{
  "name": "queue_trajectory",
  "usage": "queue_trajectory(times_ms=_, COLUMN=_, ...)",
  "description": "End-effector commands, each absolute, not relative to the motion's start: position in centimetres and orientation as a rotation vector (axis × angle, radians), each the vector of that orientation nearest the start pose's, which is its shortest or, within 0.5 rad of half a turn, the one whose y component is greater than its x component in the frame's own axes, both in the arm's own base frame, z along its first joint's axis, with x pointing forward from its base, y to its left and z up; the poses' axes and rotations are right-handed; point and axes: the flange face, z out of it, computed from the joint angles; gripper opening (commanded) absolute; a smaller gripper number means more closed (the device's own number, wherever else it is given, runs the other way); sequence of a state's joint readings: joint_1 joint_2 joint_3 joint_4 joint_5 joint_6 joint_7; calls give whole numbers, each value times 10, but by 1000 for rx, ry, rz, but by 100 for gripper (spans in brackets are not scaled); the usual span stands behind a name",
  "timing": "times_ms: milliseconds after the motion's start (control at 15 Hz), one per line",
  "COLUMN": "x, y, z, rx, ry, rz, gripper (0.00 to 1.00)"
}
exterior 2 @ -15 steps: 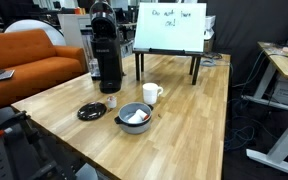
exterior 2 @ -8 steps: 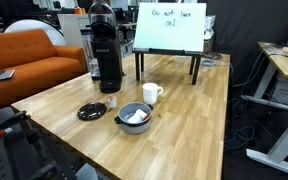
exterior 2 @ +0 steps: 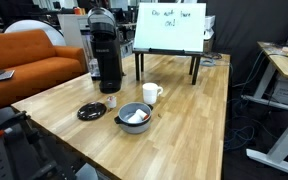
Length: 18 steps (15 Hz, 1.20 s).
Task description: Close the top of the coffee machine.
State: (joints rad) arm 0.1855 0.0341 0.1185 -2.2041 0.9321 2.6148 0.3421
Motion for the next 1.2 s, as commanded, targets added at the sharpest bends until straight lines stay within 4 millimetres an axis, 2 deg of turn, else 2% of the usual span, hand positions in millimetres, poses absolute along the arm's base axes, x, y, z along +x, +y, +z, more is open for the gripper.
queue_trajectory(times_ms=0, x=523, y=144, z=377, rx=-2230, ry=1037, rz=-184, gripper=0)
queue_trajectory(times_ms=200, x=507, y=142, z=363, rx=-2178, ry=1128, rz=-209, gripper=0)
queue_trajectory(times_ms=467, x=494, y=153, z=343, rx=-2099, ry=1224, rz=-243, gripper=0)
queue_trajectory(times_ms=800, x=479, y=165, z=338, rx=-1995, ry=1306, rz=-307, gripper=0)
queue_trajectory(times_ms=933, x=477, y=166, z=351, rx=-1968, ry=1303, rz=-363, gripper=0)
queue_trajectory(times_ms=1133, x=486, y=170, z=399, rx=-1956, ry=1198, rz=-511, gripper=0)
